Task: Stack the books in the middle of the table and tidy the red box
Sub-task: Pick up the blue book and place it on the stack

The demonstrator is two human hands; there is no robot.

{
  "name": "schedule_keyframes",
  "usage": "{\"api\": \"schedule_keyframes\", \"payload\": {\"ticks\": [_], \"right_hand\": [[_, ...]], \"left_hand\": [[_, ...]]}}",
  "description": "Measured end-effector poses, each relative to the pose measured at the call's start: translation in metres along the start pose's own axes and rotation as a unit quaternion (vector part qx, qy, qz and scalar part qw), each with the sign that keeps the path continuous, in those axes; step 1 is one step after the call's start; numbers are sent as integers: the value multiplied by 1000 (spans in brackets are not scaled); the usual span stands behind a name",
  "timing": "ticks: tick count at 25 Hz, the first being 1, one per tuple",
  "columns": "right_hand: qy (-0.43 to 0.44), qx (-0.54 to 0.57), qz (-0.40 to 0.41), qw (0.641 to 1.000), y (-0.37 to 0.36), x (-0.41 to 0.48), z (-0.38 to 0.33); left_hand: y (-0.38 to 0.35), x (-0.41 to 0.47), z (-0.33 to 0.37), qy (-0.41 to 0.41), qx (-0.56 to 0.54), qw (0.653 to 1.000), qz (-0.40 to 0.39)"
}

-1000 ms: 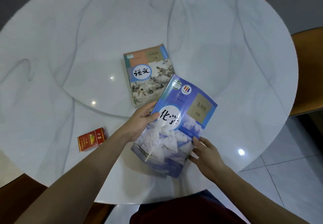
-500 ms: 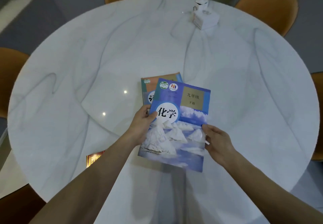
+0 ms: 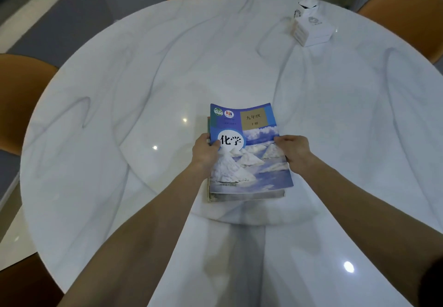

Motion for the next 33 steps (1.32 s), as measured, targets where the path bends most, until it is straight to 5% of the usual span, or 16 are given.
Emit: {"api": "schedule_keyframes", "payload": {"ticks": [12,17,33], "right_hand": [[166,-276,25,946,-9,12,-3],[161,-311,32,936,-8,10,9],[150,-346,32,926,-11,6,4]], "left_hand": [[-13,2,-2,-78,278,951,107],[-11,-4,-12,-69,384,912,126],[-8,-17,-23,-34,332,935,122]]}}
Point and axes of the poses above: each hand's wrist, its own x-axis towards the middle knuckle, its own y-axis out of the back of the hand, z = x × y, the point moved 10 cm from there along x, towards the middle knuckle, and after that the axes turned 10 degrees about x, right-handed, at the moved point
